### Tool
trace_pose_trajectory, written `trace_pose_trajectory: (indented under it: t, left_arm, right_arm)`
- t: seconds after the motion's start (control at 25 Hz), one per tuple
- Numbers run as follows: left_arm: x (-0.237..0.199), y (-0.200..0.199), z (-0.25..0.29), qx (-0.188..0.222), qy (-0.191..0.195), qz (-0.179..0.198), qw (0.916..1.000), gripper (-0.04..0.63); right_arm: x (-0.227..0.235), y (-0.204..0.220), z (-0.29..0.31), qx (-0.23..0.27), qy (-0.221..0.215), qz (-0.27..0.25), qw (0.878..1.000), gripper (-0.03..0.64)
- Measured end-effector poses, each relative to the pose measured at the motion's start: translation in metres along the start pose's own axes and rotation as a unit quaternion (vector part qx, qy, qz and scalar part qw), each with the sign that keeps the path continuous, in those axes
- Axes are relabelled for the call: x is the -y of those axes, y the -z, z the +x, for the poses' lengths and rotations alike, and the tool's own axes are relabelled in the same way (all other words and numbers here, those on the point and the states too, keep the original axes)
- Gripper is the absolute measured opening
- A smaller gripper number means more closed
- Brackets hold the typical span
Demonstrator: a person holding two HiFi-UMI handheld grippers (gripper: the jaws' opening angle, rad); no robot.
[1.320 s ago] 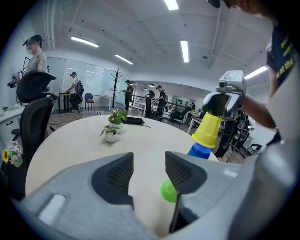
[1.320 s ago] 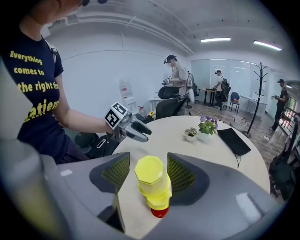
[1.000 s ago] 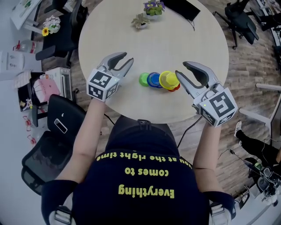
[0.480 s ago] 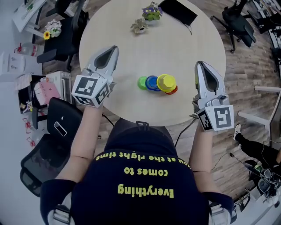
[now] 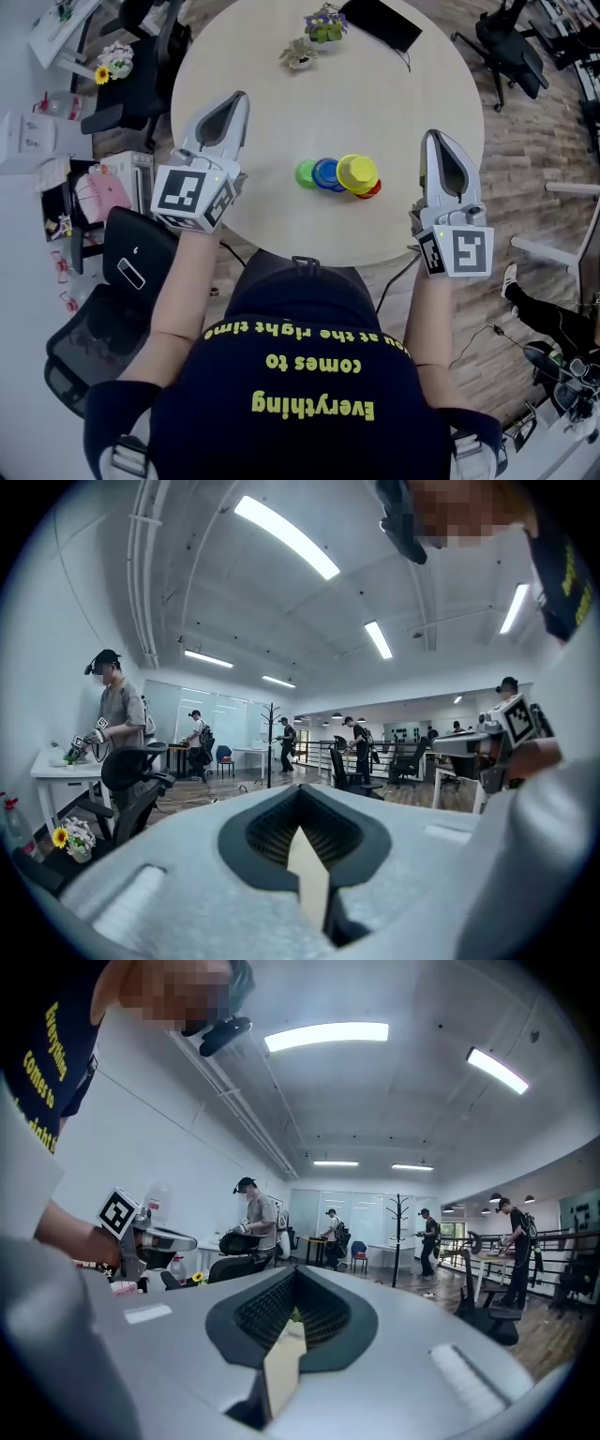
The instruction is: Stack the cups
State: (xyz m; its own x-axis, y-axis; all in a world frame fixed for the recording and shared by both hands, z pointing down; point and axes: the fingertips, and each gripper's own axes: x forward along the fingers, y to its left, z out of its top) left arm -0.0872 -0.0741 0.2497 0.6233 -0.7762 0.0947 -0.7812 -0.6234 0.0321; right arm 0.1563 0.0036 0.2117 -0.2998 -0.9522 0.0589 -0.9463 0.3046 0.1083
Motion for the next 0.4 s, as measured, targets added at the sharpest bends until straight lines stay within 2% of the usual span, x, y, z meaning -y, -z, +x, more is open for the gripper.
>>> trace_pose_trajectory:
  t: [0.16, 0.4]
  left_arm:
    - [-0.0029, -0.009, -0.0047, 0.019, -0.008, 0.0, 0.9998, 0.003]
    - [-0.0027, -0.0116, -0.0098, 0.024, -0.011, 0.004, 0.9996, 0.003]
  right_arm:
    - [0.0015, 0.0001, -0.0018, 0.006, 0.008, -0.003, 1.0, 0.011]
    - [0.0019, -0.0025, -0.0062, 0.017, 0.02, -0.008, 1.0, 0.011]
